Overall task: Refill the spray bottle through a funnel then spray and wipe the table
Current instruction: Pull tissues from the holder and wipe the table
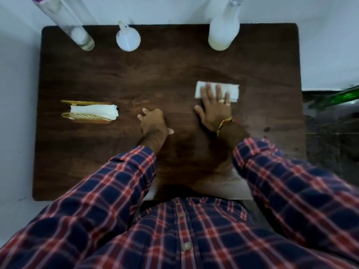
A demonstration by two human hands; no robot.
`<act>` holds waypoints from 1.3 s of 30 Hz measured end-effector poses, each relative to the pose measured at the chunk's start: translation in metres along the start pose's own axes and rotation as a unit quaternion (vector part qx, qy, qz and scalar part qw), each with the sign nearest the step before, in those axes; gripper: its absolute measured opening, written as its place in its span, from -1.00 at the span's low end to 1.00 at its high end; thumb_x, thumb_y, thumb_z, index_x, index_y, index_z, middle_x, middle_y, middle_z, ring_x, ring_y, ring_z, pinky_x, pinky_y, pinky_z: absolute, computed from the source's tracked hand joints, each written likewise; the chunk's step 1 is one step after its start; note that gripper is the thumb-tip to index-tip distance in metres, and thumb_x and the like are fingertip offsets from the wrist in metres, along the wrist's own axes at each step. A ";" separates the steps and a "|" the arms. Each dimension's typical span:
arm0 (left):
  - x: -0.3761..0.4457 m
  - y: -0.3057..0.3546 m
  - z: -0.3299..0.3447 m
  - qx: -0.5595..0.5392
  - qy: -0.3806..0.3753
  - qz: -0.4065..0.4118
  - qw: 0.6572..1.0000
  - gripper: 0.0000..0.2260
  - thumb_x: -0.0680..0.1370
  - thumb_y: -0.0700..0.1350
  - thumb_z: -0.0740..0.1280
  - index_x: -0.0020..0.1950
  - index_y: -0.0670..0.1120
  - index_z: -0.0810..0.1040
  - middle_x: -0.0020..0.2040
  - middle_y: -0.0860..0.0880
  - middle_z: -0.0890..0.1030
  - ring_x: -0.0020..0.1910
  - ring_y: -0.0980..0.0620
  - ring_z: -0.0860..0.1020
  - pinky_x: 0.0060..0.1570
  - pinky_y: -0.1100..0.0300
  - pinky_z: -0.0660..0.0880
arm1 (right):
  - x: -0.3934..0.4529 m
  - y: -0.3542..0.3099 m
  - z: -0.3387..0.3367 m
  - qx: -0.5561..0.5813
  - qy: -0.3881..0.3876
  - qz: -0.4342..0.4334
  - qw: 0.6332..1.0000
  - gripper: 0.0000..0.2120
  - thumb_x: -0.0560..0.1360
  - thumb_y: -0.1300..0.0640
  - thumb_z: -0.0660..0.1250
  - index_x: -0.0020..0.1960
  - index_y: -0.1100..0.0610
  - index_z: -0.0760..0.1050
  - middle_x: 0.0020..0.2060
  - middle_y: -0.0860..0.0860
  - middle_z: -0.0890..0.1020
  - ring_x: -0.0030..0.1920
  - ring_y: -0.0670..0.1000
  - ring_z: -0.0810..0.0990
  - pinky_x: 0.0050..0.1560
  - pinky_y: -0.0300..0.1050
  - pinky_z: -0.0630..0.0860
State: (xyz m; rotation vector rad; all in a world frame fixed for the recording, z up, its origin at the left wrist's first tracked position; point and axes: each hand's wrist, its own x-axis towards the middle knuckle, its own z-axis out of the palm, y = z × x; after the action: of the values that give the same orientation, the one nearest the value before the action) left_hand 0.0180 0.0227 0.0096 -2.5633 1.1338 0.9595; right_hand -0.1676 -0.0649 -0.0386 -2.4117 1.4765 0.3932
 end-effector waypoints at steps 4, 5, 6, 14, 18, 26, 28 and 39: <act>-0.005 0.000 0.000 -0.008 -0.047 0.001 0.999 -0.24 0.37 -0.01 0.58 0.49 -0.10 0.34 0.60 -0.26 0.00 0.56 -0.33 0.02 0.44 -0.17 0.24 | -0.084 -0.022 0.036 -0.018 -0.024 -0.086 0.996 -0.28 0.56 -0.30 -0.14 0.60 0.06 0.03 0.59 0.07 0.09 0.57 0.25 0.04 0.49 0.38 0.01; -0.003 -0.001 0.002 -0.004 -0.043 -0.001 0.999 -0.23 0.38 0.00 0.58 0.50 -0.10 0.33 0.60 -0.26 -0.01 0.56 -0.34 0.01 0.44 -0.17 0.23 | -0.093 -0.012 0.038 -0.020 -0.025 -0.078 0.996 -0.29 0.56 -0.29 -0.12 0.60 0.05 0.06 0.59 0.06 0.13 0.57 0.24 0.08 0.49 0.36 0.04; -0.003 -0.002 0.003 -0.003 -0.044 -0.001 0.999 -0.23 0.38 0.01 0.58 0.50 -0.11 0.32 0.60 -0.26 -0.01 0.55 -0.34 0.01 0.44 -0.18 0.22 | -0.091 0.001 0.036 -0.015 -0.015 -0.056 0.998 -0.31 0.57 -0.29 -0.10 0.60 0.04 0.08 0.58 0.06 0.15 0.56 0.23 0.11 0.49 0.35 0.05; -0.013 -0.006 0.012 0.004 -0.034 0.030 0.999 -0.14 0.49 0.01 0.48 0.60 -0.17 0.03 0.60 -0.27 -0.11 0.56 -0.33 -0.10 0.46 -0.20 0.18 | -0.086 -0.003 0.030 0.014 -0.021 0.009 1.000 -0.31 0.59 -0.27 -0.09 0.61 0.05 -0.04 0.60 0.06 0.01 0.58 0.26 -0.02 0.49 0.37 -0.05; -0.033 -0.022 0.035 0.039 0.054 0.107 0.992 -0.19 0.55 0.01 0.39 0.62 -0.12 -0.05 0.60 -0.25 -0.09 0.58 -0.25 -0.11 0.52 -0.18 0.01 | -0.157 0.000 0.054 -0.008 -0.042 -0.050 0.998 -0.30 0.56 -0.28 -0.11 0.59 0.05 0.11 0.57 0.05 0.16 0.56 0.23 0.14 0.48 0.35 0.12; -0.082 -0.042 0.086 0.041 0.104 0.217 0.970 -0.40 0.65 0.03 0.20 0.61 -0.08 0.03 0.61 -0.20 0.02 0.59 -0.17 -0.06 0.55 -0.12 -0.12 | -0.154 0.018 0.056 0.037 -0.014 0.091 0.995 -0.29 0.59 -0.28 -0.10 0.61 0.06 -0.09 0.60 0.07 -0.03 0.58 0.25 -0.05 0.51 0.34 -0.11; -0.088 -0.049 0.090 0.039 0.110 0.239 0.964 -0.42 0.65 0.02 0.20 0.61 -0.09 0.07 0.61 -0.20 0.05 0.59 -0.18 -0.03 0.54 -0.14 -0.10 | -0.182 -0.011 0.070 0.038 -0.016 0.070 0.997 -0.27 0.56 -0.30 -0.12 0.61 0.09 -0.01 0.60 0.09 0.04 0.57 0.27 0.02 0.50 0.38 -0.03; -0.097 -0.048 0.086 0.069 0.084 0.292 0.950 -0.47 0.69 0.00 0.09 0.61 -0.09 0.00 0.62 -0.14 0.01 0.60 -0.15 -0.07 0.55 -0.10 -0.14 | -0.213 0.033 0.077 0.120 0.011 0.270 0.955 -0.28 0.60 -0.27 -0.05 0.61 0.11 -0.06 0.60 0.10 -0.04 0.57 0.30 -0.10 0.52 0.33 -0.10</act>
State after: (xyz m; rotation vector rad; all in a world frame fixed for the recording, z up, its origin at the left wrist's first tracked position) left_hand -0.0386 0.1482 -0.0014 -2.2618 1.9981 0.7265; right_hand -0.2972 0.1238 -0.0331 -1.8083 2.0531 0.2741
